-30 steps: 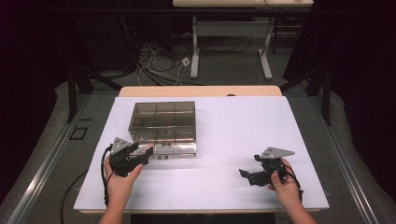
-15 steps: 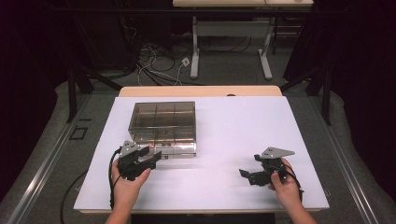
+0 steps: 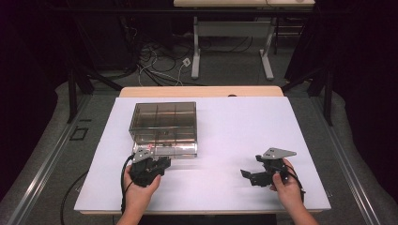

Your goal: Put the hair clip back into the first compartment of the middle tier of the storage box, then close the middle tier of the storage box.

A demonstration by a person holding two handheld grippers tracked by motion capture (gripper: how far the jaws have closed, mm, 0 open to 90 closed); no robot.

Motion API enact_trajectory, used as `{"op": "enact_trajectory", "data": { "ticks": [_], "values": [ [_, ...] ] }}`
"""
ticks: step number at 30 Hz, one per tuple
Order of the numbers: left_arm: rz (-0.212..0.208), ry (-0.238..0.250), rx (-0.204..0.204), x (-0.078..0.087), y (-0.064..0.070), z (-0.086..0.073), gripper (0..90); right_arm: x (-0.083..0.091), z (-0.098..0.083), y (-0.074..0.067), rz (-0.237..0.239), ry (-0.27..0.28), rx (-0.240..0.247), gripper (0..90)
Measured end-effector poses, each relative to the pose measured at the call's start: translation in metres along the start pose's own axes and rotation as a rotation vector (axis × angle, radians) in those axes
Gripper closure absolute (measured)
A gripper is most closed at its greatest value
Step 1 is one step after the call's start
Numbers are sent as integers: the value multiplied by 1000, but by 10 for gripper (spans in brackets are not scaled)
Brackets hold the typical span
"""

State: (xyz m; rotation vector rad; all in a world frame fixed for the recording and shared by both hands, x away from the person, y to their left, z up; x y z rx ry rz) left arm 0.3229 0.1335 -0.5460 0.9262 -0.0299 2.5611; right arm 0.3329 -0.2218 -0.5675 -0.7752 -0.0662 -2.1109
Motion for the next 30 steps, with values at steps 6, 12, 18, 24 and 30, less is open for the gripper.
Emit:
{"op": "enact_trajectory", "data": {
  "ticks": [6, 12, 18, 24, 30],
  "values": [
    [-10, -36, -25, -5, 5, -5, 900, 0, 0, 0, -5, -1, -11, 122],
    [5, -57, -32, -11, 9, -10, 900, 0, 0, 0, -3, -2, -12, 122],
    [20, -93, -46, -17, 11, -16, 900, 0, 0, 1, 0, -6, -9, 122],
    [53, -115, -26, -21, 6, -19, 900, -1, 0, 0, 4, -6, -16, 123],
    [81, -131, -2, -26, -5, -19, 900, -1, 0, 1, 0, -7, -7, 122]
  ]
}}
Point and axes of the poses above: each handheld gripper's, and its own axes: x roughly backward along the jaws, z roughly out of its top, y roughly to its right, the point moved 5 cm from there along -x, roughly forward along the jaws, and after that the axes turned 11 degrees about z, right-handed, at the moved point
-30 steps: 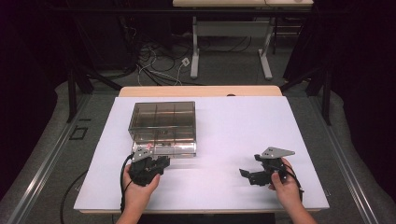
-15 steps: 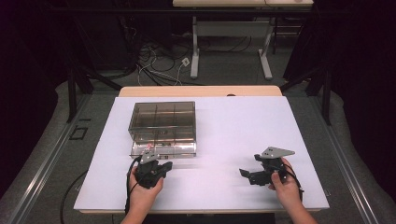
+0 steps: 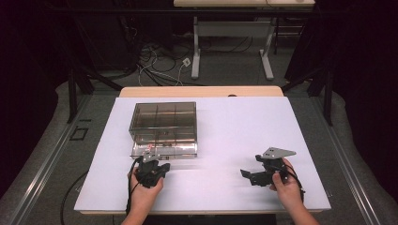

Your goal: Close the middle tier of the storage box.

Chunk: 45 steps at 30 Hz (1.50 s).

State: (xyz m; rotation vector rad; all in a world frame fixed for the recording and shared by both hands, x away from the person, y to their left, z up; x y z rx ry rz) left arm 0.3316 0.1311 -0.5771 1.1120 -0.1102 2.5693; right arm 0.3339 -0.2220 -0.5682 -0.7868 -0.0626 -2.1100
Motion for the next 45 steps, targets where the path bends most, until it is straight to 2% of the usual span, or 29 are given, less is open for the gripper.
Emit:
{"op": "enact_trajectory", "data": {
  "ticks": [10, 15, 24, 26, 27, 35, 42, 43, 45],
  "values": [
    [48, 1, 31, -1, -9, 5, 900, 0, 0, -1, 2, 2, -8, 122],
    [54, -13, 37, -3, -12, 7, 900, 0, 0, -1, 2, 8, -11, 122],
    [58, -7, 41, -3, -14, 12, 900, 2, 0, 0, -4, 12, 2, 122],
    [70, -7, 54, -3, -14, 13, 900, 2, 0, 0, -3, 13, 1, 122],
    [63, -14, 45, -3, -15, 14, 900, 2, 0, 0, -3, 13, 0, 122],
    [55, -2, 65, -4, -18, 19, 900, 2, 0, 0, -4, 13, 1, 122],
    [37, -16, 85, -9, -18, 24, 900, 2, 0, 0, -2, 13, -1, 122],
    [48, -12, 82, -10, -18, 25, 900, 2, 0, 1, -3, 13, -4, 122],
    [40, -17, 78, -12, -19, 27, 900, 2, 0, 2, -5, 13, -7, 122]
  ]
}}
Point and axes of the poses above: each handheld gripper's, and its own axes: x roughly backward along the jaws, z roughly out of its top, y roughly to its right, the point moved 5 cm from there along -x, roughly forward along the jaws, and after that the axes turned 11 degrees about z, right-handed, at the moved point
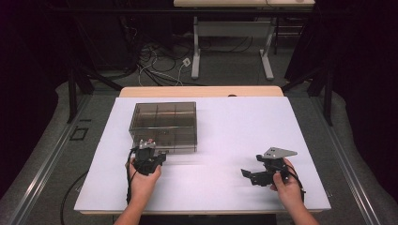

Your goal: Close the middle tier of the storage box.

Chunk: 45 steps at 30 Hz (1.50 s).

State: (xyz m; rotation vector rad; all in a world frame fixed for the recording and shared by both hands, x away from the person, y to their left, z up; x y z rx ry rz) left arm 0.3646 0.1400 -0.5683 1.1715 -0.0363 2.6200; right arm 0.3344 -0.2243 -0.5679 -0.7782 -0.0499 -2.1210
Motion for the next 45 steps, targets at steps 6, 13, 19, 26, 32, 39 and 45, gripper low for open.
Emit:
{"op": "enact_trajectory", "data": {
  "ticks": [6, 13, 19, 26, 32, 39, 45],
  "values": [
    [13, -1, -2, -5, 0, 7, 900, 1, -1, 0, 5, -5, 0, 122],
    [26, 0, 1, -9, -3, 15, 900, 0, -1, -1, 7, -8, -5, 122],
    [18, -2, 16, -13, -3, 22, 900, 0, -1, 0, 4, -10, 7, 122],
    [22, 0, 8, -16, -3, 31, 900, -1, -1, 0, 3, -7, 8, 122],
    [39, -3, 0, -20, -5, 37, 900, -1, -1, -1, 3, -10, 6, 122],
    [42, 3, 10, -22, -7, 40, 900, -1, -2, -1, 7, -15, 5, 122],
    [37, 14, 12, -21, -8, 42, 900, -1, -2, -1, 8, -14, 0, 122]
  ]
}}
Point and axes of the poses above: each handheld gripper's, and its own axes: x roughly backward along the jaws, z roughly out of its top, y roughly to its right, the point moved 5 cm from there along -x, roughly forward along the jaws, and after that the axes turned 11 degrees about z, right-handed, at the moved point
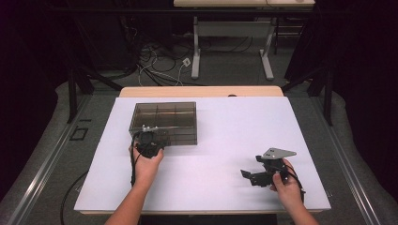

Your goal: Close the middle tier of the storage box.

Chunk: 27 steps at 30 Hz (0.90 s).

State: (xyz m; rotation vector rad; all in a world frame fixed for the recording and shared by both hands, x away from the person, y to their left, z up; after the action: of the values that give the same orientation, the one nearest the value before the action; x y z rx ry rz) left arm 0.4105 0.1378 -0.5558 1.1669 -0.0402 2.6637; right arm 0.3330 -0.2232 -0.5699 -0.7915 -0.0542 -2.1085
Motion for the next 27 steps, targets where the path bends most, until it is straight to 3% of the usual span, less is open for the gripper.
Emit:
{"op": "enact_trajectory", "data": {
  "ticks": [4, 10, 14, 20, 23, 26, 27],
  "values": [
    [0, 14, -2, 4, 2, 1, 900, 0, 0, 0, -2, 4, -1, 122],
    [-45, 55, -24, 17, 10, 3, 900, 0, 0, 0, -3, 7, -4, 122],
    [-71, 72, -39, 24, 13, 3, 844, 0, 0, 0, -6, 7, 2, 122],
    [-104, 112, -89, 32, 15, 0, 722, 0, 0, 0, -4, 6, -1, 123],
    [-101, 164, -113, 35, 14, 0, 613, 0, 0, 0, -8, 5, 1, 123],
    [-104, 193, -111, 38, 10, -3, 492, 1, 0, 0, -8, 9, 3, 122],
    [-110, 194, -129, 41, 8, -4, 459, 1, 1, 0, -6, 12, 2, 123]
  ]
}}
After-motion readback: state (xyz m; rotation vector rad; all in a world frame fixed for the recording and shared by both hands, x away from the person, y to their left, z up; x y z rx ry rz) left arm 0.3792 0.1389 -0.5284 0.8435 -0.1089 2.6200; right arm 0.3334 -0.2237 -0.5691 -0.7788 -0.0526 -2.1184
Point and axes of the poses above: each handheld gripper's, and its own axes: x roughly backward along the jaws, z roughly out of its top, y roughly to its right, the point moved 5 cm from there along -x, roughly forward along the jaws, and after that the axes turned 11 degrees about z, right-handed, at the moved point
